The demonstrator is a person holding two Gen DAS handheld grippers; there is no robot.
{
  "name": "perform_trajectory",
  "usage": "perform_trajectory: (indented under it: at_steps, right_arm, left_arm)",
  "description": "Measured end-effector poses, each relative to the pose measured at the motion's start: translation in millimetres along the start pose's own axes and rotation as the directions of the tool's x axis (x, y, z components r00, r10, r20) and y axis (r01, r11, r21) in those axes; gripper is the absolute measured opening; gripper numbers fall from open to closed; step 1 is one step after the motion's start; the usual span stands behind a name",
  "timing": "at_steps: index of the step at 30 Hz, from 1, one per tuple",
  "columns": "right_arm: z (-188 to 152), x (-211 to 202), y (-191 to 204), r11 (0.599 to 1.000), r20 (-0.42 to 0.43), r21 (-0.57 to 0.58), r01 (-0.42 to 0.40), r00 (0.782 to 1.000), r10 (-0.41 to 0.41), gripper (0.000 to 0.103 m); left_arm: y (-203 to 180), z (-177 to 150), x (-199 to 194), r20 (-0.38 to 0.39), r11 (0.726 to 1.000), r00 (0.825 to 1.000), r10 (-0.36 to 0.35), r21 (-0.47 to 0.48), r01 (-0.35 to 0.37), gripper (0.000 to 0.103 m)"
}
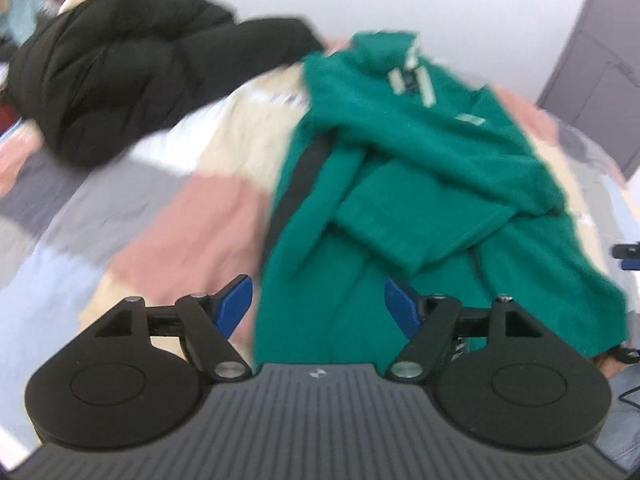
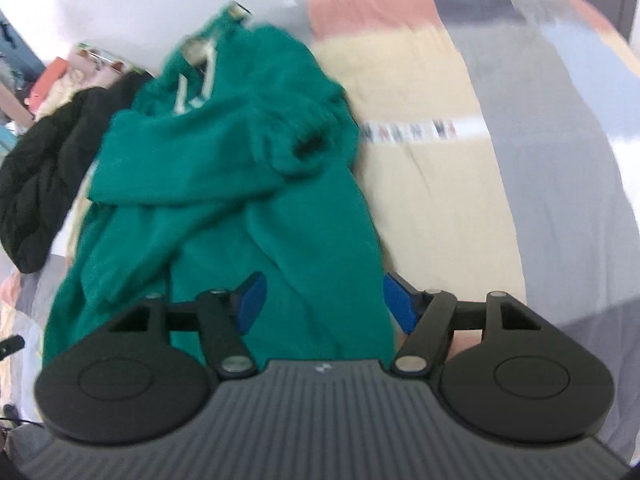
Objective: Fold large clothes
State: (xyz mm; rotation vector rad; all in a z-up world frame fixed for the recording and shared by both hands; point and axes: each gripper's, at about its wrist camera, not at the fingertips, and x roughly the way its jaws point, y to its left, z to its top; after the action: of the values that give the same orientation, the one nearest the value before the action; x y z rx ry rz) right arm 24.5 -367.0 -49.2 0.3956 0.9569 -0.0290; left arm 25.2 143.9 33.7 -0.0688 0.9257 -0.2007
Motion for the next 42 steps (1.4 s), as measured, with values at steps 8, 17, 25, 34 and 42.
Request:
perform_trajectory:
  at_steps: [8, 17, 25, 34, 42]
  right_arm:
    - [1, 10, 47, 0.995, 0.057, -0.092, -0.044, 0.997, 0.049, 0.067]
    - [-11, 46, 73, 0.988, 0.082, -0.139, -0.063, 0.994, 0.075, 0.067]
    - [-24, 76, 79, 0.974, 0.159, -0.220, -0.049, 0.984, 0.085, 0.067]
    - [-24, 102, 94, 0.948, 0.208, -0.317, -0.010, 0.975, 0.080, 0.067]
    - [-21, 129, 91, 0.947, 0.171, -0.322, 0.010, 0.984, 0.048, 0.067]
  left_arm:
    - [-57, 27, 34, 0.047, 0.993, 0.992, -0.119, -0.003, 0.119, 0.078]
    - [-91, 27, 102, 0.061, 0.987, 0.986, -0.154, -0.027, 0.156, 0.078]
    - [-108, 16, 152, 0.091, 0.994, 0.990, -0.107, 0.047, 0.103, 0.078]
    - [-121, 10, 175, 0.163, 0.989, 0.985, -0.050, 0.145, 0.026, 0.078]
    - [-115, 4, 199, 0.139, 0.988, 0.990, -0.030, 0.154, 0.008, 0.078]
